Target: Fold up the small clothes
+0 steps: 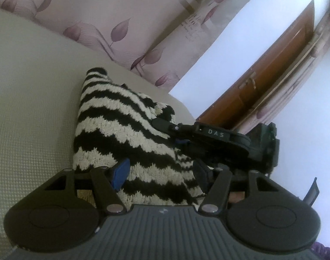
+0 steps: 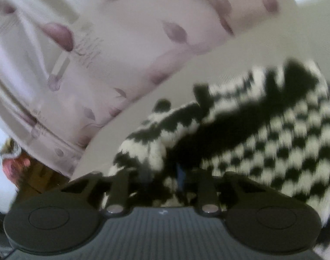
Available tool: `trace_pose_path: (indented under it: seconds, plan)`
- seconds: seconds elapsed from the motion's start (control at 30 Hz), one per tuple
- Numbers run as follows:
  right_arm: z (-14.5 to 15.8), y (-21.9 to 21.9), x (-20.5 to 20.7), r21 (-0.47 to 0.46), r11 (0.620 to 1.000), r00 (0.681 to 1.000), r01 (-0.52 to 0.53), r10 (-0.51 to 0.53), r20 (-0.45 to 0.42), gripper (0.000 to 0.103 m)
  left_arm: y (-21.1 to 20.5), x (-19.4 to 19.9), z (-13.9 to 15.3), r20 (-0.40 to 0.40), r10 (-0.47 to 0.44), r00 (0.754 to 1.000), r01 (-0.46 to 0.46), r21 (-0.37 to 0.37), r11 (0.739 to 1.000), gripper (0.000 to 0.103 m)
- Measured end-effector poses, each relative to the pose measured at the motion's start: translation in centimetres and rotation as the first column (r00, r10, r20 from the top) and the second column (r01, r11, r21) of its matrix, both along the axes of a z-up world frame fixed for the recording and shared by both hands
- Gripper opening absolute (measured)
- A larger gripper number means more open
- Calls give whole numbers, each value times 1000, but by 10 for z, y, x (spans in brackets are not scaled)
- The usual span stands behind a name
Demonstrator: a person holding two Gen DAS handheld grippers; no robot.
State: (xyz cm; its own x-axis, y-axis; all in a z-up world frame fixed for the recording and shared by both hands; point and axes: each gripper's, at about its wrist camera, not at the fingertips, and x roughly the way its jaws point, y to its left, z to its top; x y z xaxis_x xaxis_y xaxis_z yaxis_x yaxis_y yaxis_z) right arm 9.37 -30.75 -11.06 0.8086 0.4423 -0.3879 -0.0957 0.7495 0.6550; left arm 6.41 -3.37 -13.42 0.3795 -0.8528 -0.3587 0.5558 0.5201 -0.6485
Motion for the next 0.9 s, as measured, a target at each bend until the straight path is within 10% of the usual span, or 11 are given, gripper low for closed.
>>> trace_pose_path:
  seconds: [0.37, 0.7, 0.9]
  plan:
    - [54, -100, -1, -118, 993, 998, 16, -9, 58, 16, -39, -15, 44, 124, -23, 992, 26, -23, 999, 86]
    - [7, -153, 10, -170, 985, 999, -12, 4, -46, 16, -112, -15, 36, 221, -76, 972, 58, 86, 995, 86]
    - [2, -153, 12, -198, 980, 999, 11, -19, -37, 20, -131, -9, 17, 204, -137, 969, 104, 164, 981, 50]
